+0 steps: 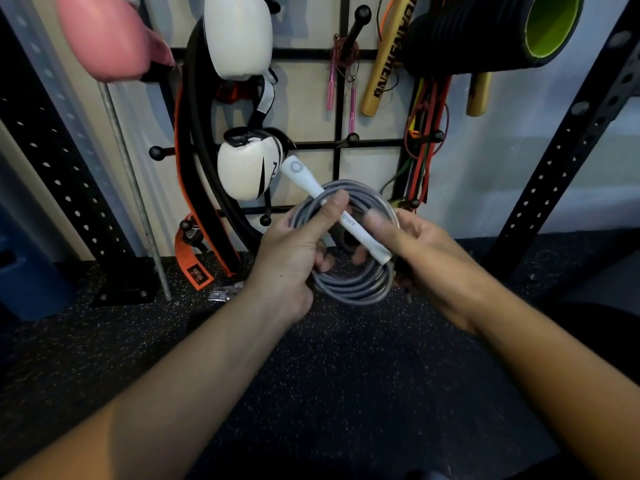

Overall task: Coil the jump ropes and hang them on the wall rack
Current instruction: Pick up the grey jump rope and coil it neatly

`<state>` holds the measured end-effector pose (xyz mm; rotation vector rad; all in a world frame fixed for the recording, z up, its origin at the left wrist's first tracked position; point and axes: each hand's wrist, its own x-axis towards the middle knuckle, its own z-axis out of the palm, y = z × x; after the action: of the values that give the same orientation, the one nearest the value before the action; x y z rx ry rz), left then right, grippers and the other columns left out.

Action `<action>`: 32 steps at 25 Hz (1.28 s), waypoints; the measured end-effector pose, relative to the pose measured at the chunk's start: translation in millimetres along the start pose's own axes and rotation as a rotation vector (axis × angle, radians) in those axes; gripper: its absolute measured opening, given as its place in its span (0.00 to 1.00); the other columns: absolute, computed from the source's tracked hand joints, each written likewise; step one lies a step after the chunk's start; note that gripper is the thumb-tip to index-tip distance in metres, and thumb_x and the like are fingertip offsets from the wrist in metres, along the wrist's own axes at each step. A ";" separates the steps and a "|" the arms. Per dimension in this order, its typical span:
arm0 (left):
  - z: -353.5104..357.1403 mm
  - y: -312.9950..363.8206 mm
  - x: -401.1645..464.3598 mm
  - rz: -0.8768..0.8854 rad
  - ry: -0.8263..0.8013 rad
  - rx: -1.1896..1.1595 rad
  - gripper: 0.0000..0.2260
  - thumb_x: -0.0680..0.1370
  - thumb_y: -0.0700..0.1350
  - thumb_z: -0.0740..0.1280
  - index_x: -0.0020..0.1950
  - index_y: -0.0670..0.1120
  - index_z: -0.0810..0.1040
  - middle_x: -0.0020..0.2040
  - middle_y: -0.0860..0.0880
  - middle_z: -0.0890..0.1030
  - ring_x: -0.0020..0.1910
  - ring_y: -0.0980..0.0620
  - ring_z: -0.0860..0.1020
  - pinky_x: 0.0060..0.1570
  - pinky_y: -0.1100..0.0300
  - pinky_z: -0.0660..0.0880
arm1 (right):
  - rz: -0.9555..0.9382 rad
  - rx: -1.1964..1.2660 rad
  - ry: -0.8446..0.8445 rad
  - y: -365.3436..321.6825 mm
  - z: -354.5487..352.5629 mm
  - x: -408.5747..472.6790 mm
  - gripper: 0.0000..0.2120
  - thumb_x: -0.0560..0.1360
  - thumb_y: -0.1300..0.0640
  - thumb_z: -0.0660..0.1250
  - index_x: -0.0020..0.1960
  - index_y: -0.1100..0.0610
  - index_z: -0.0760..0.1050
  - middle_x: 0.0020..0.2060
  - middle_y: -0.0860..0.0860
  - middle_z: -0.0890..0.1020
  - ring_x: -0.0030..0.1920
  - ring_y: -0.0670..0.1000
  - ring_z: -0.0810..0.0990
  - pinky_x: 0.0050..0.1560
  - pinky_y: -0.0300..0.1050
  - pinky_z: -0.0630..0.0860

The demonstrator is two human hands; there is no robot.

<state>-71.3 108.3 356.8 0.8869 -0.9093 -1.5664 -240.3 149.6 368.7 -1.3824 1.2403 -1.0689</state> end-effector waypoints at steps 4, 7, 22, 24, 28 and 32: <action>-0.5 -1.7 -3.2 0.047 0.037 0.163 0.20 0.67 0.59 0.79 0.51 0.48 0.83 0.40 0.49 0.80 0.31 0.56 0.74 0.29 0.62 0.72 | -0.097 0.158 0.052 4.3 9.5 2.8 0.13 0.75 0.53 0.74 0.57 0.56 0.82 0.32 0.46 0.81 0.32 0.43 0.78 0.35 0.36 0.76; -9.8 12.4 -3.5 0.302 0.062 0.410 0.34 0.67 0.62 0.77 0.68 0.53 0.73 0.59 0.50 0.83 0.56 0.52 0.83 0.54 0.57 0.79 | -0.090 0.057 -0.019 -4.8 -2.6 3.0 0.10 0.76 0.53 0.74 0.54 0.57 0.81 0.29 0.46 0.80 0.30 0.43 0.77 0.35 0.35 0.76; -31.8 35.7 9.7 0.059 -0.448 0.754 0.16 0.74 0.52 0.73 0.61 0.52 0.80 0.44 0.48 0.83 0.39 0.52 0.81 0.39 0.59 0.80 | -0.212 -0.388 -0.098 -6.3 -21.1 3.8 0.13 0.81 0.47 0.62 0.65 0.45 0.72 0.43 0.44 0.85 0.42 0.44 0.85 0.44 0.39 0.79; -26.9 35.1 6.4 0.132 -0.422 0.697 0.17 0.73 0.54 0.71 0.61 0.54 0.80 0.41 0.55 0.82 0.41 0.56 0.80 0.40 0.60 0.79 | -0.274 -0.390 -0.025 0.9 -15.4 6.0 0.14 0.85 0.47 0.57 0.69 0.44 0.72 0.45 0.50 0.85 0.44 0.47 0.85 0.45 0.45 0.82; -20.0 27.6 1.3 0.205 -0.407 0.666 0.19 0.76 0.54 0.68 0.66 0.52 0.77 0.39 0.61 0.82 0.38 0.64 0.79 0.44 0.58 0.77 | -0.324 -0.338 0.150 13.0 -1.7 10.0 0.16 0.87 0.47 0.51 0.67 0.44 0.74 0.37 0.54 0.81 0.34 0.46 0.79 0.35 0.44 0.77; -17.1 24.8 -1.6 0.186 -0.412 0.617 0.17 0.81 0.46 0.67 0.71 0.52 0.74 0.42 0.56 0.81 0.37 0.58 0.77 0.44 0.54 0.79 | -0.274 -0.385 0.140 16.1 -1.6 7.5 0.17 0.86 0.44 0.50 0.67 0.39 0.73 0.37 0.49 0.80 0.35 0.44 0.78 0.38 0.46 0.76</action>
<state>-45.4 104.7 371.8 0.8718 -1.7806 -1.3396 -243.6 141.7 353.1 -1.8375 1.4413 -1.1696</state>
